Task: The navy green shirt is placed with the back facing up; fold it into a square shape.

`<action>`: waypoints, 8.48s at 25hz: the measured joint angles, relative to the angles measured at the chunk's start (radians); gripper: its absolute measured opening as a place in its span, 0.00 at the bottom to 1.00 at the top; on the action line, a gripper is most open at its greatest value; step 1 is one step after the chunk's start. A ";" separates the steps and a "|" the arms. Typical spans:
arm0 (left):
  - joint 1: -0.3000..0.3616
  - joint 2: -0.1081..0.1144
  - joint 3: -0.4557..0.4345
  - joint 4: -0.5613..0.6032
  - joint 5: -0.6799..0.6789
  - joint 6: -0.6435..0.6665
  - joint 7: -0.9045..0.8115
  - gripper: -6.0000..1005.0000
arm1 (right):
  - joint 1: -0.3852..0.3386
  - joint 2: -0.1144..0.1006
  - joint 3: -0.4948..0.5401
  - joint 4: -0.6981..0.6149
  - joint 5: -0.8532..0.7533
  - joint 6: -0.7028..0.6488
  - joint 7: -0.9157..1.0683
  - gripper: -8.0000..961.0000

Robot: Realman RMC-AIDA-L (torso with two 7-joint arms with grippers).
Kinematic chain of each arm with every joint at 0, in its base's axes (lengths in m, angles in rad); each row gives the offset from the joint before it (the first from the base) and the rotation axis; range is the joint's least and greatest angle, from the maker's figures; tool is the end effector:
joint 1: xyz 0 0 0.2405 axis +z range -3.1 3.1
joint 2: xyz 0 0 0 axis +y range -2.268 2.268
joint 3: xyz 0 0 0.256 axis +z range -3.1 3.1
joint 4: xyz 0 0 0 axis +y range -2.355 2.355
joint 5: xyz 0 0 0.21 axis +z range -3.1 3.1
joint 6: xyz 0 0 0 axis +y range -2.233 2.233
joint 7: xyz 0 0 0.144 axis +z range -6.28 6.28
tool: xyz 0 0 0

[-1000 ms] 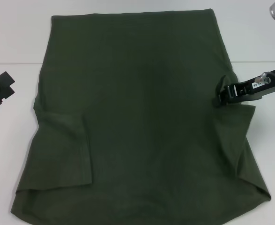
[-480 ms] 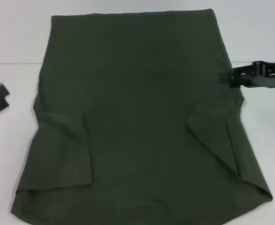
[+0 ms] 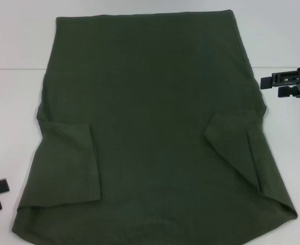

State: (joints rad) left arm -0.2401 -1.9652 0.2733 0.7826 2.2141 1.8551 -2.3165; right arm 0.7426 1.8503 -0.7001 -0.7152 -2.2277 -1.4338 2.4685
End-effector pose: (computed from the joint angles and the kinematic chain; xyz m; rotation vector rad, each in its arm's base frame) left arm -0.3713 0.2174 0.0999 -1.9092 -2.0778 -0.8714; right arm 0.2475 0.4187 0.0987 -2.2376 1.6241 0.4434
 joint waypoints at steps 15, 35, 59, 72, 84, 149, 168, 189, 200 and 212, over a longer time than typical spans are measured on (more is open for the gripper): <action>0.009 -0.026 0.005 -0.036 0.117 -0.061 -0.050 0.82 | -0.003 0.006 -0.005 0.003 -0.005 0.004 0.007 0.87; -0.029 -0.032 0.037 -0.095 0.145 -0.177 -0.066 0.76 | -0.008 0.005 -0.001 0.007 -0.004 -0.001 0.000 0.87; -0.101 -0.051 0.069 -0.112 0.143 -0.239 -0.083 0.54 | -0.026 0.002 0.020 0.006 0.002 -0.021 0.000 0.86; -0.110 -0.049 0.057 -0.119 0.100 -0.168 0.028 0.12 | -0.072 -0.029 0.020 -0.004 -0.057 -0.155 -0.037 0.86; -0.142 -0.049 0.057 -0.122 0.093 -0.185 0.032 0.05 | -0.153 -0.028 0.019 -0.052 -0.198 -0.325 -0.077 0.86; -0.144 -0.052 0.056 -0.126 0.093 -0.195 0.024 0.05 | -0.139 0.068 -0.008 -0.025 -0.320 -0.248 -0.164 0.86; -0.148 -0.052 0.056 -0.126 0.093 -0.203 0.017 0.05 | -0.126 0.098 -0.022 -0.022 -0.350 -0.210 -0.172 0.86; -0.151 -0.050 0.056 -0.128 0.093 -0.208 0.017 0.05 | -0.101 0.120 -0.005 -0.063 -0.341 -0.278 -0.163 0.85; -0.151 -0.052 0.055 -0.130 0.093 -0.209 0.017 0.05 | -0.139 0.099 -0.008 -0.120 -0.364 -0.278 -0.133 0.85; -0.151 -0.052 0.055 -0.137 0.093 -0.209 0.017 0.05 | -0.133 0.123 -0.012 -0.109 -0.389 -0.263 -0.144 0.85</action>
State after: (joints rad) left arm -0.3912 -2.0172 0.3282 0.6457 2.3071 1.6457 -2.2994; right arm 0.6098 1.9731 -0.7121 -0.8240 -2.6170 -1.6965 2.3244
